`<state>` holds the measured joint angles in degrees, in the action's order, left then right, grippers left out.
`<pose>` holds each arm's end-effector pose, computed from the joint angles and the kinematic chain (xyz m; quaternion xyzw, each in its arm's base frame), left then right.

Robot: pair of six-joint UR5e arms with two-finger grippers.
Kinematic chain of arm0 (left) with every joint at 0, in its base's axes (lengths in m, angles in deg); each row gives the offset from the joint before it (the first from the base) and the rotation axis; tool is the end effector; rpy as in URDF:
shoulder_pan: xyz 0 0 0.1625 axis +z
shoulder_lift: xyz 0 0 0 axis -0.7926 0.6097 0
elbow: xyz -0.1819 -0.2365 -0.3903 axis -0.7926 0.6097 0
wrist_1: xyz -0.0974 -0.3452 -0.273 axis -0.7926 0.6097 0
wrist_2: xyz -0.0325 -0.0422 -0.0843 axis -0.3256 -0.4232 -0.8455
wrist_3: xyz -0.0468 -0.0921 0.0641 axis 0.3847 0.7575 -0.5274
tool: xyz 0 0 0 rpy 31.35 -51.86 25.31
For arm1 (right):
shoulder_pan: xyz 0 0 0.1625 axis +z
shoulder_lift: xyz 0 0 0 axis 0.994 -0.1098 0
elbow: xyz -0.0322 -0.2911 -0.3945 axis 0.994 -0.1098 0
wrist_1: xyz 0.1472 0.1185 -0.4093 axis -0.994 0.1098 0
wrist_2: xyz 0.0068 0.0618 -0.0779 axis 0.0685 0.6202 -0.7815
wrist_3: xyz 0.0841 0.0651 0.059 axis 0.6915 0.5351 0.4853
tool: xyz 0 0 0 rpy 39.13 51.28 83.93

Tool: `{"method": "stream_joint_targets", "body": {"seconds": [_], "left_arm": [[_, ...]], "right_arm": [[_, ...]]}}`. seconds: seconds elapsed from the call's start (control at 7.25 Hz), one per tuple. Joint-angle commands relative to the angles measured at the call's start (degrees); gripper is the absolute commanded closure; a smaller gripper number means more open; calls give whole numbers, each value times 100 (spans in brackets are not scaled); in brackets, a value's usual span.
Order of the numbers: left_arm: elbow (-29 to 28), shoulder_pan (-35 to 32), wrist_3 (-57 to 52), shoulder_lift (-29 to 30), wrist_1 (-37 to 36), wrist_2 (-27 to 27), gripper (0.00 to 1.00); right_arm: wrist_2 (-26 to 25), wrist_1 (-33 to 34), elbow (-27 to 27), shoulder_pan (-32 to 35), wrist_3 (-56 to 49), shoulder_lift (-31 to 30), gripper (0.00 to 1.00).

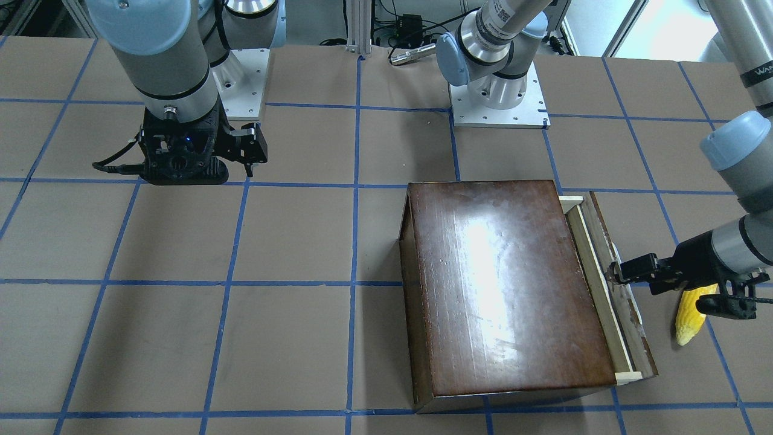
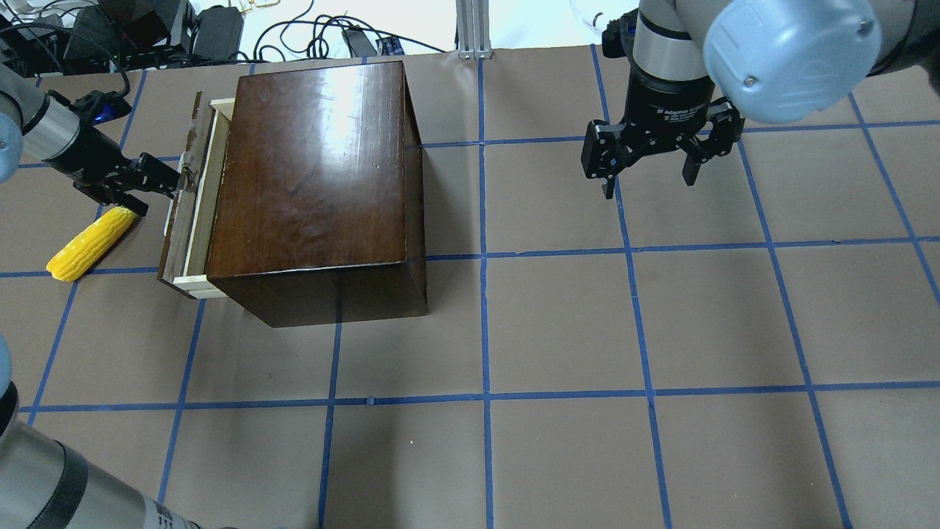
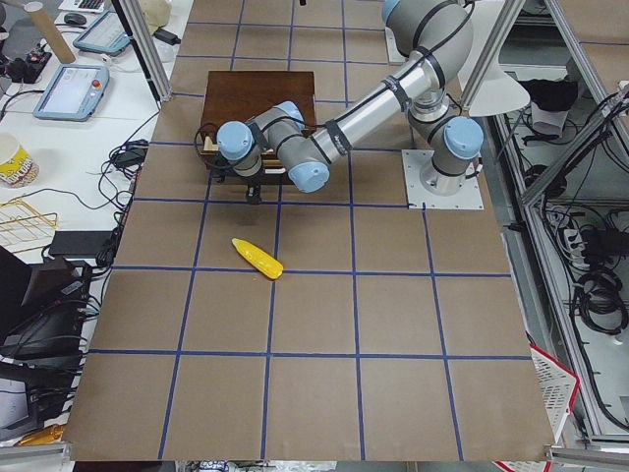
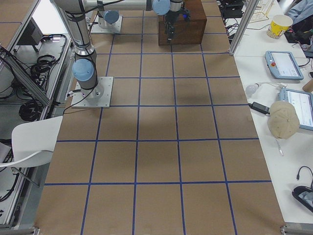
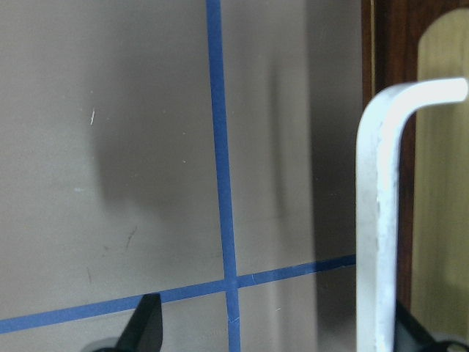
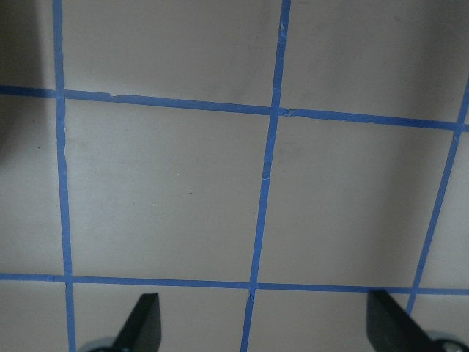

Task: Open drawer and put corn inside
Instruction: 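Pull the drawer outward from the cabinet with the left gripper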

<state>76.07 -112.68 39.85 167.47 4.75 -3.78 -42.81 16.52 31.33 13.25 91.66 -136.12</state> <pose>0.1962 -0.6661 0.2969 -0.0229 -0.9893 -0.0196 0.1426 0.1937 -0.5564 0.4918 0.0465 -0.9963 -0.0608 0.0385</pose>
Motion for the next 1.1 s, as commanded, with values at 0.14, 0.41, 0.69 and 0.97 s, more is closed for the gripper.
{"method": "stream_joint_targets", "body": {"seconds": [0.14, 0.41, 0.69, 0.97], "left_arm": [[-20, 223, -323, 9, 0, -2, 0], [-64, 241, -376, 35, -8, 181, 0], [-204, 329, -587, 114, 0, 235, 0], [-205, 408, -702, 123, -8, 235, 0]], "right_arm": [[0, 0, 0, 0, 0, 0, 0], [0, 0, 0, 0, 0, 0, 0], [0, 0, 0, 0, 0, 0, 0], [0, 0, 0, 0, 0, 0, 0]]}}
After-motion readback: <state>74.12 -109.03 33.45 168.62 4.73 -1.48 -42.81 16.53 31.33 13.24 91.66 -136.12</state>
